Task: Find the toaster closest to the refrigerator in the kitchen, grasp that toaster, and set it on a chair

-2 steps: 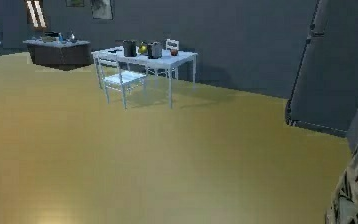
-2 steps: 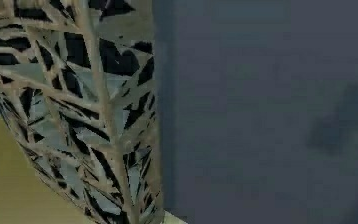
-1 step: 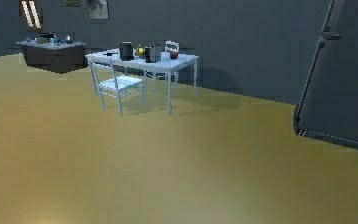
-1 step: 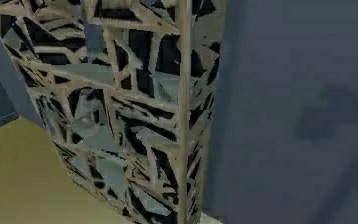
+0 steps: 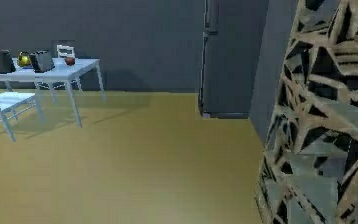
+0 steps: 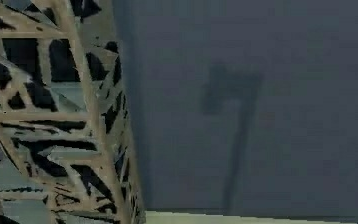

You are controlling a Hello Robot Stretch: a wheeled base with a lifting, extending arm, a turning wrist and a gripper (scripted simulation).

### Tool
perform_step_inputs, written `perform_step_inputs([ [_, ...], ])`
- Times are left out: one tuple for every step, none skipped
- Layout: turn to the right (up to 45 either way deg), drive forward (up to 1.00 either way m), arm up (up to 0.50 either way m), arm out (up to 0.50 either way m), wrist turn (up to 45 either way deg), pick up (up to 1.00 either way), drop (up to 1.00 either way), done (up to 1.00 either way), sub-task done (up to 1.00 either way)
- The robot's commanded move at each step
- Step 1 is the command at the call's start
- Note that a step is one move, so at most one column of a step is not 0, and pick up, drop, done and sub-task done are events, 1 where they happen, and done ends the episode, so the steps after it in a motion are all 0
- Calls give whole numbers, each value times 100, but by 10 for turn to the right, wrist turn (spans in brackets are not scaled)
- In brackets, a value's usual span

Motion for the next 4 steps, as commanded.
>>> perform_step_inputs([
  [30,0,0,0,0,0,0,0,0],
  [0,100,0,0,0,0,0,0,0],
  [0,50,0,0,0,0,0,0,0],
  [180,0,0,0,0,0,0,0,0],
])
